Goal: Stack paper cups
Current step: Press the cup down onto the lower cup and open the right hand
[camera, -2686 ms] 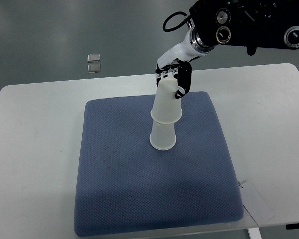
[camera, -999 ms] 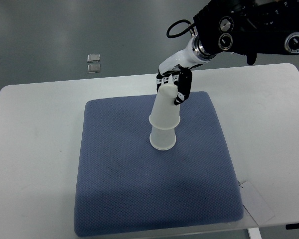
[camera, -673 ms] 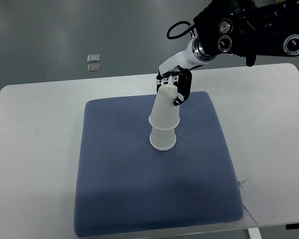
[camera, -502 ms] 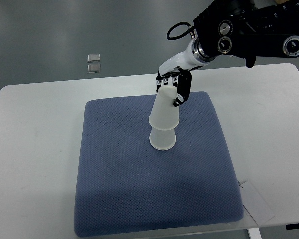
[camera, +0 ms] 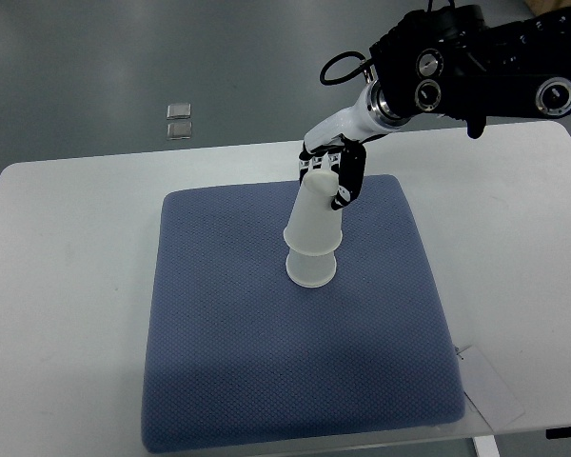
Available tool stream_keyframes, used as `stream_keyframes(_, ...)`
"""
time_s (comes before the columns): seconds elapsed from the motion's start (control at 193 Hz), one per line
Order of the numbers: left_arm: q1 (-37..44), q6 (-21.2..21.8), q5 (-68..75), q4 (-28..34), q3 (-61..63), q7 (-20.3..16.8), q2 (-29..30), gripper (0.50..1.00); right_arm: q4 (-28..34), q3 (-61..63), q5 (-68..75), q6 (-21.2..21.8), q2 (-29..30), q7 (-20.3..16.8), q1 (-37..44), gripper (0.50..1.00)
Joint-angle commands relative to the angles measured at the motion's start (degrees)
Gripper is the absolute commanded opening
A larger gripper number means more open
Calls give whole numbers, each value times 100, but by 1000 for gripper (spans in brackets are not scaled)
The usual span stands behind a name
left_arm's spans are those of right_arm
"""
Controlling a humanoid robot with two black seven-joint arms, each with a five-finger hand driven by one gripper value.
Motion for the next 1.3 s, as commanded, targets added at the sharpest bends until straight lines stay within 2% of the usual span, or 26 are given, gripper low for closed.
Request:
stream_keyframes(0.0, 0, 0, 0, -3, -1, -1, 0, 1000, 0, 0, 0, -30, 8, 0, -55, 623)
stream_keyframes(0.828, -9, 0, 0, -11, -1, -1, 0, 1000, -9, 9, -9, -74, 122, 0, -195, 643)
stream_keyframes(0.968, -9, 0, 0, -11, 8, -1, 0, 1000, -18, 17, -9, -66, 122, 0, -195, 686)
stream_keyframes(1.082, 0, 0, 0, -11, 8, -1, 0, 1000, -18, 26, 0, -57, 122, 0, -195, 744)
stream_keyframes(1.18, -9, 0, 0, -11, 8, -1, 0, 1000, -18, 26, 0, -39, 113, -9, -195, 768)
stream_keyframes(1.268, 0, 0, 0, -11, -1, -1, 0, 1000, -18, 26, 0, -48, 122, -9, -195, 823)
stream_keyframes(1.294, -9, 0, 0, -11, -1, -1, 0, 1000, -18, 26, 0, -48, 122, 0, -195, 856)
